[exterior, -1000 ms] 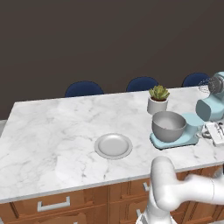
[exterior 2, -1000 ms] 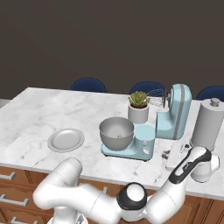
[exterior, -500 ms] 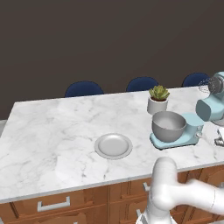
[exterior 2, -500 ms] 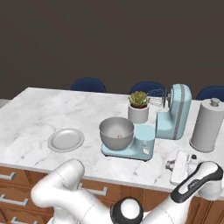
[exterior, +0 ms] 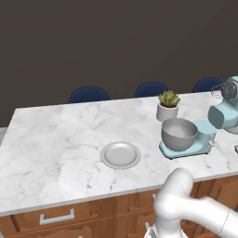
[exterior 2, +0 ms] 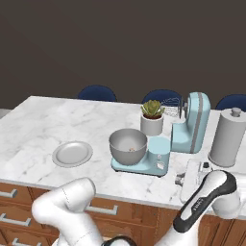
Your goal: Add butter and sugar cubes to the stand mixer bowl and then turn on the stand mixer to begin making frosting.
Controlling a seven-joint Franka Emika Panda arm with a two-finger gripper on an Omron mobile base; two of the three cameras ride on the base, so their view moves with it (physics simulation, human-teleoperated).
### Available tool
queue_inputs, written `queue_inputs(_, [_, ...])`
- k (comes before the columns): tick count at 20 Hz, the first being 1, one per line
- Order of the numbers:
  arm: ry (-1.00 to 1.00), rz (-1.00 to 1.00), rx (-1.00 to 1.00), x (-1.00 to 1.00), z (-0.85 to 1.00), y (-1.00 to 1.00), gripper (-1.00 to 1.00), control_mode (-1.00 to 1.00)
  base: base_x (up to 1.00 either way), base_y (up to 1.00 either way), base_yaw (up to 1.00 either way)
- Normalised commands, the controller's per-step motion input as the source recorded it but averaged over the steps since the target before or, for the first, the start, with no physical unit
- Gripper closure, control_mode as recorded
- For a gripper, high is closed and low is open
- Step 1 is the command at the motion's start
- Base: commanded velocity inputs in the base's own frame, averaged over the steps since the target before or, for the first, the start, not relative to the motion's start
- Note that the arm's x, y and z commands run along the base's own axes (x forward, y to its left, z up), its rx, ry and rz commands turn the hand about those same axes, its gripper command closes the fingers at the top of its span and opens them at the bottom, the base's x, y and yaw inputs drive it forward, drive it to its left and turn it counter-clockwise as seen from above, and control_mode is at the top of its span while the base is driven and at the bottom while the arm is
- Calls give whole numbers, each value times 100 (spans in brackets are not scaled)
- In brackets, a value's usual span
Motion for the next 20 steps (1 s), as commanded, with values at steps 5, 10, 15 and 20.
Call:
queue_inputs(5, [0, -7, -37, -5, 90, 96, 100, -100, 0, 0, 0])
queue_inputs(10, [4, -7, -40, 0, 82, 100, 100, -100, 0, 0, 0])
queue_inputs(15, [17, -4, -41, 18, 74, 91, 100, -100, 0, 0, 0])
queue_inputs(20, [34, 0, -30, 65, 37, 56, 100, -100, 0, 0, 0])
